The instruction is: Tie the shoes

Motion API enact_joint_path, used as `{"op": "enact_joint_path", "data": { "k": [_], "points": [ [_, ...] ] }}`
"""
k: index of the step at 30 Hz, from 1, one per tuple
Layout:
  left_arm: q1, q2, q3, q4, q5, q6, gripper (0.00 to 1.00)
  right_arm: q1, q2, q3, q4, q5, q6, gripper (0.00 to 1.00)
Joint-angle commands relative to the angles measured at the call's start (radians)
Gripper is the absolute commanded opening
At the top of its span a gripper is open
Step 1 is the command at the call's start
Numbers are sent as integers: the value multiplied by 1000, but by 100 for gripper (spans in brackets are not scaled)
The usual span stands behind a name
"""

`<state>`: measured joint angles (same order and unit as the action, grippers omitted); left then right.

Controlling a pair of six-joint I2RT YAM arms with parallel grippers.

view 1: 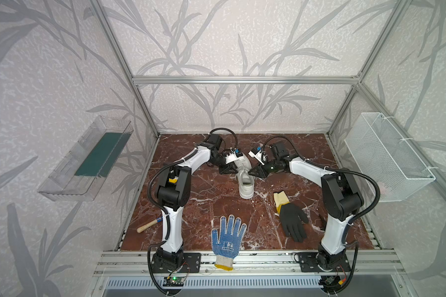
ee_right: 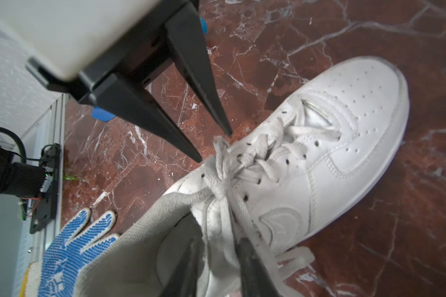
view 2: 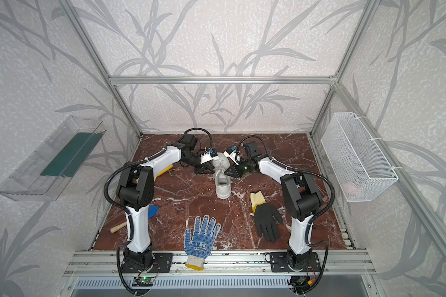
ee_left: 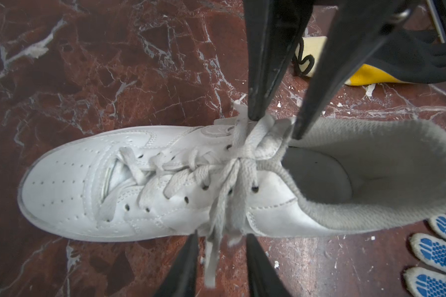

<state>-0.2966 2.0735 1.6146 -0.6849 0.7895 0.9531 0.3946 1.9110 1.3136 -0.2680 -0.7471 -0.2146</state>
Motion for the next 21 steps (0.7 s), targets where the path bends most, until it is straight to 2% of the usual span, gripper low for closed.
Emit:
{"op": "enact_joint_path", "data": {
  "k": [1,3,6,7,8,9,12,16,18,21],
  "points": [
    [9,-57,-12,-2,13,-6,48,-9,-28,4,-35,-8,12,43],
    [13,-73,-25,8,10,-13,52,-18,-59,-16,-28,5,28,60],
    [20,-103,-60,40,4,-37,59,-43,-111,-56,-16,24,48,78],
    [23,-114,-75,56,4,-49,65,-52,-128,-71,-7,30,54,86],
    [26,-131,-95,77,4,-67,80,-63,-148,-88,1,39,57,100],
    [30,-150,-117,103,6,-88,99,-72,-167,-104,5,54,59,99],
    [46,-222,-213,235,5,-176,99,-108,-240,-166,48,99,81,99],
    [80,-332,-400,563,-86,-430,99,-151,-347,-284,164,210,117,99],
    [106,-384,-505,746,-159,-561,99,-157,-410,-356,233,337,124,99],
    [150,-445,-625,916,-237,-708,99,-160,-484,-447,315,542,161,99]
  ]
}}
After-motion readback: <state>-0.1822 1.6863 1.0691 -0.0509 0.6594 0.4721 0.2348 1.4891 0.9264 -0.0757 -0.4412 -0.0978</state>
